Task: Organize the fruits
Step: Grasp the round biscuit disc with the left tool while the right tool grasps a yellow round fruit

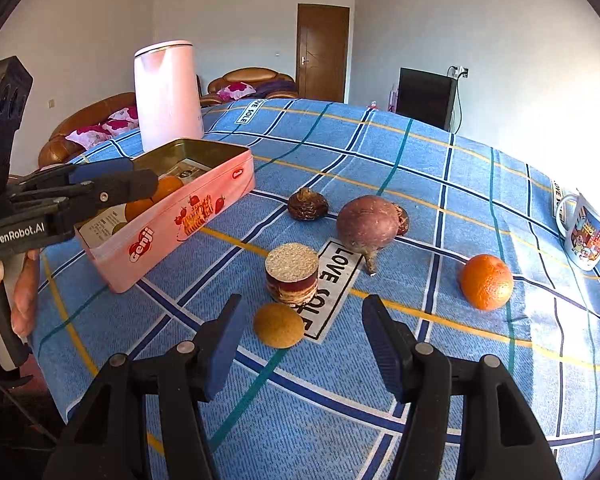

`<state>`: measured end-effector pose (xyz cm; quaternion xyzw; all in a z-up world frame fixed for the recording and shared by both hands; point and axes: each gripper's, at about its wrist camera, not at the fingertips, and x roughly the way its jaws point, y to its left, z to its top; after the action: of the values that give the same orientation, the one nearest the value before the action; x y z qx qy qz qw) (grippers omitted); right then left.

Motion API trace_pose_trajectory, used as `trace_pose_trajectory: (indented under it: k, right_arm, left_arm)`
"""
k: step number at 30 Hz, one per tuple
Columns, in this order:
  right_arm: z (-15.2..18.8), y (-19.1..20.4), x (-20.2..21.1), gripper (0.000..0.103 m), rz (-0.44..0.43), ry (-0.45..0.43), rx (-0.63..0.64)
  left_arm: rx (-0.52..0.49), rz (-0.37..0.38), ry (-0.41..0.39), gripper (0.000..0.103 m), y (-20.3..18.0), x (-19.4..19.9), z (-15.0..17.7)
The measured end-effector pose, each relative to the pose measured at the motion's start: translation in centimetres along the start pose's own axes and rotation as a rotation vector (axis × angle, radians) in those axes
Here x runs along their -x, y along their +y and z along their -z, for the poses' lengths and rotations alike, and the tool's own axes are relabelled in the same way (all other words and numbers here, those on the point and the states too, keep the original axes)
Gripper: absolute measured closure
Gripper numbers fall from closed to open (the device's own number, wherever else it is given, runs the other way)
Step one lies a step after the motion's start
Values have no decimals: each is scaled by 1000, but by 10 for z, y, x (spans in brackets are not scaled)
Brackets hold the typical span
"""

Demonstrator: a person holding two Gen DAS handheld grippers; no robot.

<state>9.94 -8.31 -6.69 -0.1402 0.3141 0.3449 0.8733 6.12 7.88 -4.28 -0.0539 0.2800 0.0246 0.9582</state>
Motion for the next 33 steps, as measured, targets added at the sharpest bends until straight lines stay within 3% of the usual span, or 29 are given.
trace_pose_trajectory:
  k: [6,8,9,11,16,22,26,33]
  right_arm:
    - [-1,5,-20,42,-40,94,11]
    - [-1,4,-26,52,-57,122,3]
    - [-1,4,-28,65,-64,129,2]
    - [-2,5,-29,72,-64,135,8]
    - [-3,-4,-10,72,-23,53,-18]
    - [-6,-52,19,72,158,-81,-135]
    - [-3,-74,21,72,160,-90,-206]
    - [-3,-77,24,72,149,-108,-216]
  left_arm:
    - [-17,6,13,36,-11,-4,1]
    - [-22,7,15,36,-15,-6,0]
    - [-26,9,16,36,-18,-7,0]
    - [-34,18,18,36,-23,-8,-1]
    - [-60,33,23,36,-39,-14,-5]
    - [-94,57,64,36,-62,-33,-9]
    - [-117,82,109,36,-80,-48,-9]
    - [-130,101,201,38,-97,-73,-9]
